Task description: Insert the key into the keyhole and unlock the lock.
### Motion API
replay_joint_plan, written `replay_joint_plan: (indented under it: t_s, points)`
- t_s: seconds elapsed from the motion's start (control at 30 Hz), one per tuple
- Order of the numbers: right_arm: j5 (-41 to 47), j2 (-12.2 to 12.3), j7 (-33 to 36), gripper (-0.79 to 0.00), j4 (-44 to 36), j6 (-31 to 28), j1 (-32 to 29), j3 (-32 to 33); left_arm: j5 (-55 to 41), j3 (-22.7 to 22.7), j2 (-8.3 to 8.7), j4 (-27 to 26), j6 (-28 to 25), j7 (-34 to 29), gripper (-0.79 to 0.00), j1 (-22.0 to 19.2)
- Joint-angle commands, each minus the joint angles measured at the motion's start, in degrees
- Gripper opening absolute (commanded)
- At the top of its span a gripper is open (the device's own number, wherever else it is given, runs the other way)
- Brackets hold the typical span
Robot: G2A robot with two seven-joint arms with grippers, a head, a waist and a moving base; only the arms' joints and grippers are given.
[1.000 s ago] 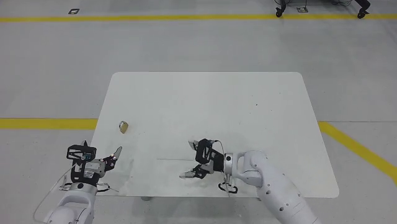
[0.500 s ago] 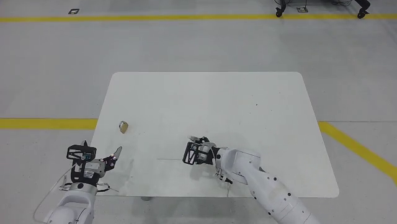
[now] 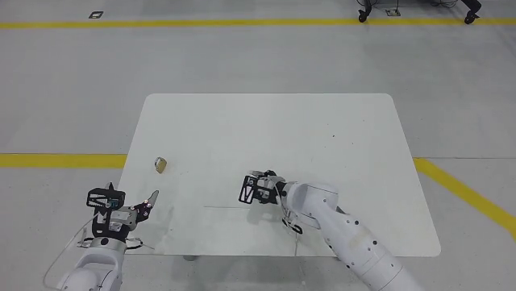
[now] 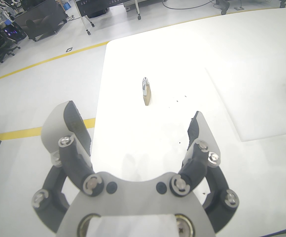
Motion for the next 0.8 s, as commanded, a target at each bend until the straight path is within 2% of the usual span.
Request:
replay_joint_plan:
  t_s: [0.0,0.07,0.47,0.53,0.6,0.77]
  points:
    - [0.5,-0.2,0.6,-0.416,0.4,-0.4,0.5,-0.2,0.0,0.0,0.0,0.0,0.0,0.0,0.0,0.0]
    - [0.8,-0.5,1.3,-0.422,1.0,-0.6,1.1,-0.7,0.0,0.0,0.0,0.0,0.0,0.0,0.0,0.0]
    - [2.1,-2.3,5.0,-0.585,5.1,-0.1,4.2,-3.6,0.0,0.0,0.0,0.0,0.0,0.0,0.0,0.0]
    - [2.1,-2.5,5.3,-0.659,5.5,0.0,4.6,-3.9,0.0,0.0,0.0,0.0,0.0,0.0,0.0,0.0]
    - [2.1,-2.7,5.5,-0.785,5.8,0.0,4.8,-4.1,0.0,0.0,0.0,0.0,0.0,0.0,0.0,0.0]
    - [1.9,-2.9,6.6,-0.785,5.7,-0.2,5.0,-4.2,0.0,0.0,0.0,0.0,0.0,0.0,0.0,0.0]
